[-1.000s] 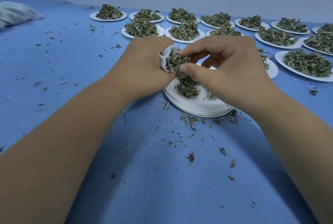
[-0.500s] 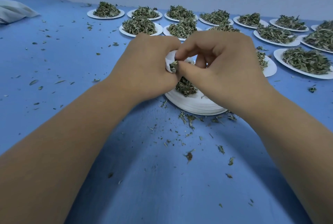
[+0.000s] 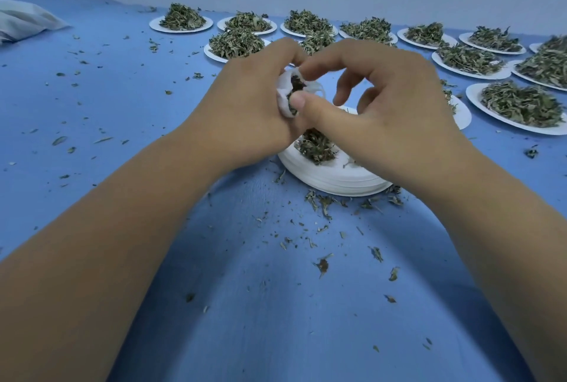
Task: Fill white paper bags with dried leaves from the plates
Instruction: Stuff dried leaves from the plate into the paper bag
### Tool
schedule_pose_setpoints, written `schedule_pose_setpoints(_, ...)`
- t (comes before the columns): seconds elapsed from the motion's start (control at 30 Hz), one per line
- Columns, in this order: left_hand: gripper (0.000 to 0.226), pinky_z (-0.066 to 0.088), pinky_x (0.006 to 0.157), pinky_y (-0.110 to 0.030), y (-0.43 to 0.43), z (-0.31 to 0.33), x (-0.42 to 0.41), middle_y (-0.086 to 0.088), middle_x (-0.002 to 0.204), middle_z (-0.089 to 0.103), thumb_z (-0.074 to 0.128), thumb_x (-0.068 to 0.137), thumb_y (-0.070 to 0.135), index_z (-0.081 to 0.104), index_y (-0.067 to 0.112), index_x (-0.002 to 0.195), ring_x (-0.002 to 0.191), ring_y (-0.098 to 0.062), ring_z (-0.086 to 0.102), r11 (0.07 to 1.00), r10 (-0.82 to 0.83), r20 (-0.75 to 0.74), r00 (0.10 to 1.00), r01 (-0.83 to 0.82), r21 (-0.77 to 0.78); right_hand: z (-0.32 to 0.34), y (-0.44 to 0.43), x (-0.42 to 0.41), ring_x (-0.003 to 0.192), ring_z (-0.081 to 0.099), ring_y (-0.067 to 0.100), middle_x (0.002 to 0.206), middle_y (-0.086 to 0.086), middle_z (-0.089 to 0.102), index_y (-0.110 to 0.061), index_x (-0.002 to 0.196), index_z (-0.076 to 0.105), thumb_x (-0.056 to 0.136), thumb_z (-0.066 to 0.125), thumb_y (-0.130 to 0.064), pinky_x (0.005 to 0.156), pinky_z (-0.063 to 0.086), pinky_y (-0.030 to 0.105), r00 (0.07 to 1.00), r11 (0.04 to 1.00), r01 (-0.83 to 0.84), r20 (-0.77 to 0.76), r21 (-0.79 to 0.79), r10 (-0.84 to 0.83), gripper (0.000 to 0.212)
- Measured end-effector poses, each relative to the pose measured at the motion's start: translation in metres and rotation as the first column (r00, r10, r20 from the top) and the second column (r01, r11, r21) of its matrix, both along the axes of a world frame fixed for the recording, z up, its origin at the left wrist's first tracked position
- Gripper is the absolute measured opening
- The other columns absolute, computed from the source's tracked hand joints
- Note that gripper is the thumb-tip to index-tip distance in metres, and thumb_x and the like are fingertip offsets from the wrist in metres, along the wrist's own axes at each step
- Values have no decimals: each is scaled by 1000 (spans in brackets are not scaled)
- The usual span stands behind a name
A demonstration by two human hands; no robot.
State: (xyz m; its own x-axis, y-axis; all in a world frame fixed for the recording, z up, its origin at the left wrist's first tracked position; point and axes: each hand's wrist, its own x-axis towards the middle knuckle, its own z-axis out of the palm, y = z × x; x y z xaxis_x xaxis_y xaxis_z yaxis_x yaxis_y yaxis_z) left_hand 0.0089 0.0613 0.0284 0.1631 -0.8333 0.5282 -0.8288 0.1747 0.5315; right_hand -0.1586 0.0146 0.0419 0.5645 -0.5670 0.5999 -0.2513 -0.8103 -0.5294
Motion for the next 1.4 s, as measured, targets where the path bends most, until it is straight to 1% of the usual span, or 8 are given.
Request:
schedule_pose_setpoints(0.17, 55, 38, 53, -11, 1, -1, -4, 13, 63, 45, 62, 84, 8, 46, 35, 129, 59, -4, 47, 993, -102, -16, 995, 102, 65, -5, -7, 4, 67, 60, 0, 79, -25, 65, -27, 91, 76, 84, 78, -24, 63, 36, 7, 999, 996, 12, -51, 90, -8, 8)
schedule_pose_setpoints(0.37, 91, 39, 63, 0, 6, 3, 14, 20, 86, 51, 86, 70, 26, 35, 50, 142, 80, 10, 55, 968, -133, -46, 990, 139, 209, -7, -14, 4, 61, 58, 11, 76, -17, 71, -23, 82, 76, 81, 81, -21, 59, 39, 13, 998, 990, 27, 49, 138, -34, 5)
schedule_pose_setpoints(0.6, 53, 52, 93, -41, 11, 8, 43, 22, 105, 67, 90, 62, 53, 65, 43, 108, 101, -3, 63, 818, -84, 9, 996, 64, 571, -11, -17, 4, 62, 63, 13, 78, -11, 74, -21, 83, 75, 81, 85, -18, 58, 41, 10, 996, 979, -5, 86, 205, -13, 11)
schedule_pose_setpoints(0.8, 23, 36, 58, -29, 5, 1, 41, 18, 66, 58, 82, 76, 30, 60, 27, 81, 56, 2, 50, 911, -36, -65, 997, 60, 408, -12, -15, 7, 53, 52, 7, 65, -24, 65, -15, 80, 74, 81, 86, -20, 54, 36, 10, 992, 981, -18, 124, 195, -7, 13)
schedule_pose_setpoints(0.93, 19, 34, 57, -23, 8, 4, 37, 14, 75, 52, 68, 80, 12, 58, 22, 93, 60, 2, 46, 964, -63, -85, 994, 83, 253, -11, -11, 7, 53, 50, 5, 66, -17, 68, -26, 82, 79, 83, 84, -34, 53, 36, 12, 983, 985, 3, 182, 174, -36, 10)
schedule_pose_setpoints(1.1, 28, 46, 63, -33, 7, 3, 29, 15, 87, 58, 65, 80, 15, 57, 28, 103, 75, -5, 55, 979, -38, -68, 997, 50, 196, -11, -8, 6, 62, 68, 28, 72, 3, 73, -26, 96, 81, 93, 71, -18, 50, 38, 17, 981, 978, -50, 191, 201, 11, 13)
schedule_pose_setpoints(1.23, 43, 56, 85, -46, 9, 7, 22, 4, 107, 67, 69, 75, 27, 60, 27, 117, 99, -16, 65, 975, -74, -165, 984, 106, 197, -9, -5, 3, 66, 70, 5, 90, -4, 76, -40, 102, 73, 90, 67, -13, 53, 49, 23, 982, 972, -148, 145, 182, 122, 30)
schedule_pose_setpoints(1.4, 27, 41, 61, -32, 9, 8, 21, -14, 93, 62, 66, 78, 7, 61, 18, 102, 74, -24, 58, 967, -125, -142, 982, 152, 203, -17, -9, 11, 86, 74, 12, 99, 0, 76, -14, 108, 76, 89, 73, -9, 75, 57, 36, 988, 985, -115, 119, 126, 100, 19)
